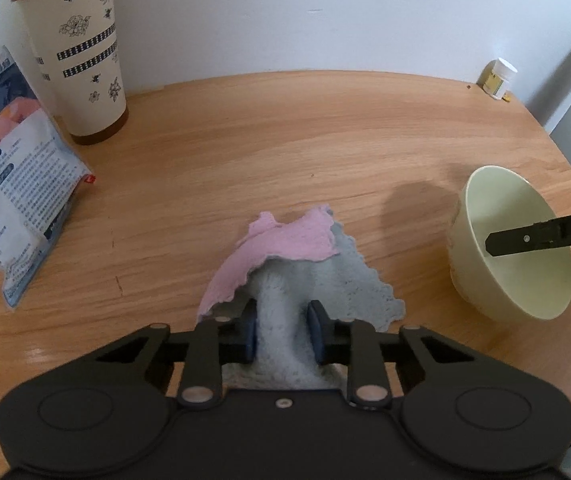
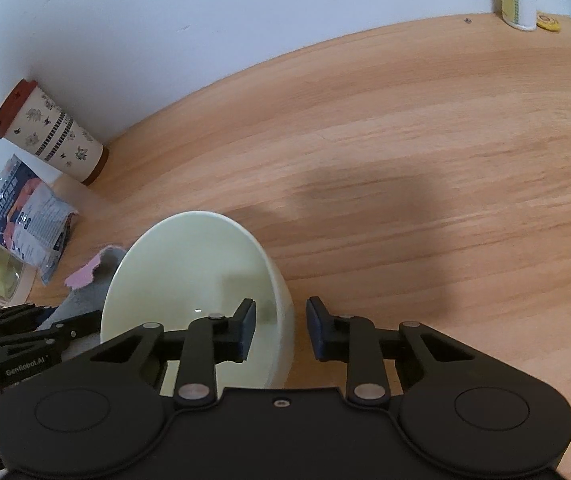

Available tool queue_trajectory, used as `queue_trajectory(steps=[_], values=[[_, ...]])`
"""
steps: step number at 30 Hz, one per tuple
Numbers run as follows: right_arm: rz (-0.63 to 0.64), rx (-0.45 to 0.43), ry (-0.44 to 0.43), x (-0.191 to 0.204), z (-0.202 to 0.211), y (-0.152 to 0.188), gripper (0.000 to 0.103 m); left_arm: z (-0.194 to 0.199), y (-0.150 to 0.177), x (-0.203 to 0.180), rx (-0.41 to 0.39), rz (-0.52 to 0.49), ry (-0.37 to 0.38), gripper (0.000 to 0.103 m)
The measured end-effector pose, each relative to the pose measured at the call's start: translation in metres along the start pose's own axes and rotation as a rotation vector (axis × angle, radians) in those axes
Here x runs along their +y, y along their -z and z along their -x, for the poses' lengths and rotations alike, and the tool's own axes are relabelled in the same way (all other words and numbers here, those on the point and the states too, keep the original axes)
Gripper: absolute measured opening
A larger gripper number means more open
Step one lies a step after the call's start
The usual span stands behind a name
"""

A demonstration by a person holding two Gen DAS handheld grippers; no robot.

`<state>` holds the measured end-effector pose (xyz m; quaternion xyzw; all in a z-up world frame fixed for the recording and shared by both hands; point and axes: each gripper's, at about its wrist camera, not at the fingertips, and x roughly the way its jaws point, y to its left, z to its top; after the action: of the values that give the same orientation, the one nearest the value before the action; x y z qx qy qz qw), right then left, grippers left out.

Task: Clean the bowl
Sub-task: 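Lift the cloth with the left tool while the right tool lifts and tilts the bowl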

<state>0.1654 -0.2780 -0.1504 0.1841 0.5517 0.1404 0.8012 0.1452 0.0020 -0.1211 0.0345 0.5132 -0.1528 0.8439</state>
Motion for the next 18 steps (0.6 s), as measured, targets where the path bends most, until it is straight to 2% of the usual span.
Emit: queue_trajectory(steps=[2, 5, 9, 12, 18], values=[[0.010, 0.003, -0.005, 0.001, -0.002, 0.000, 0.032, 0.001, 0.001, 0.000, -0.007, -0.002, -0.002, 0.017], [0.037, 0.006, -0.009, 0.002, -0.004, 0.000, 0.032, 0.003, 0.000, 0.000, -0.015, -0.002, 0.006, 0.016], [0.079, 0.006, 0.025, 0.007, -0.004, 0.000, 0.025, 0.004, -0.004, 0.005, 0.005, 0.034, -0.008, 0.015], [0.093, 0.016, 0.017, 0.008, -0.005, 0.001, 0.024, 0.008, -0.008, 0.010, 0.004, 0.070, -0.009, 0.014], [0.075, 0.006, -0.003, 0.000, -0.004, 0.002, 0.021, 0.025, -0.016, 0.014, -0.042, 0.122, -0.009, 0.014]])
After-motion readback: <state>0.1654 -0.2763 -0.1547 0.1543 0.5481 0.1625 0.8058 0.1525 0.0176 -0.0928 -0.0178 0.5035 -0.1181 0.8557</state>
